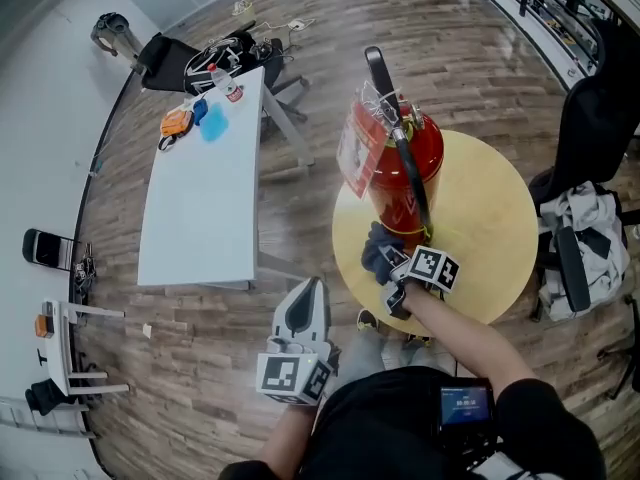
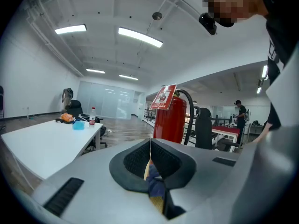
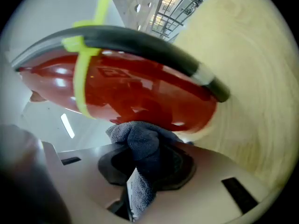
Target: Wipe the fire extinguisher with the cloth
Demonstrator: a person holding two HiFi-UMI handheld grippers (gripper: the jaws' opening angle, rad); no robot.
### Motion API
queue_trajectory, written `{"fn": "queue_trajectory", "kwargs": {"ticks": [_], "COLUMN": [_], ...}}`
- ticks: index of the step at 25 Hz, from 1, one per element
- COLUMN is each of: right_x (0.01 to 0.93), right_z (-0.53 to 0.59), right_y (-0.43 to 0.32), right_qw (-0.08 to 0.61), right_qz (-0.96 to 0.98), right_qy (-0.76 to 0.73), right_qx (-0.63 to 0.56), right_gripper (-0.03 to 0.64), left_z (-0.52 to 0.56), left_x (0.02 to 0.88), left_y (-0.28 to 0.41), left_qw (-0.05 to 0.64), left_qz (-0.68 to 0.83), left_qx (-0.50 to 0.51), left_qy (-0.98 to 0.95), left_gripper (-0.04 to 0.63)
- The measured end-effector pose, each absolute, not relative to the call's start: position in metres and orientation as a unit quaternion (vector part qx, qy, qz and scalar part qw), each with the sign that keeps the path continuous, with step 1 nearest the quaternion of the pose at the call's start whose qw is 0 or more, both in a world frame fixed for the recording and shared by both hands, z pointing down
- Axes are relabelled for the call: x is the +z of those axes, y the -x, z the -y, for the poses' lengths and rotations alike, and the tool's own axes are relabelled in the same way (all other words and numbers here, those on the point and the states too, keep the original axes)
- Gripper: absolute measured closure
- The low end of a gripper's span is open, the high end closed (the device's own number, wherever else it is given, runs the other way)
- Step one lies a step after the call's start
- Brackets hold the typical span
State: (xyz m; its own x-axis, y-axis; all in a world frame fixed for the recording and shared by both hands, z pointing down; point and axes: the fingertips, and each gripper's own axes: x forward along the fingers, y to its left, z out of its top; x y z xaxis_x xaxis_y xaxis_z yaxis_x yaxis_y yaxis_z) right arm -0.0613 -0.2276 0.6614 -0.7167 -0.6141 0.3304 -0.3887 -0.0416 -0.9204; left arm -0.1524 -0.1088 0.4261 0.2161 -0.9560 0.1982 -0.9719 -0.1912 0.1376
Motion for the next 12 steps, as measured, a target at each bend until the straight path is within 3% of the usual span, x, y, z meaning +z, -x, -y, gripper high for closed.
{"fn": "queue_trajectory", "kwargs": {"ticks": [8,12], "right_x": [0.711,0.714], "right_z": [0.216,0.222], "right_y": [0.005,-0.028], "right_qw": [-0.036,-0.156], "right_qz": [-0.696,-0.747], "right_qy": [0.304,0.253], "right_qx": [-0.65,-0.594], "right_gripper": [0.517,0.518], "left_z": [0.114,0.122], "left_x": [0.432,0.435], "left_y": [0.146,0.129], "left_qw": [0.125,0.122], "left_qz": [0.619,0.602], "left_qx": [0.036,0.034], "left_qy": [-0.774,-0.788], "left_gripper": [0.572,0.572]}}
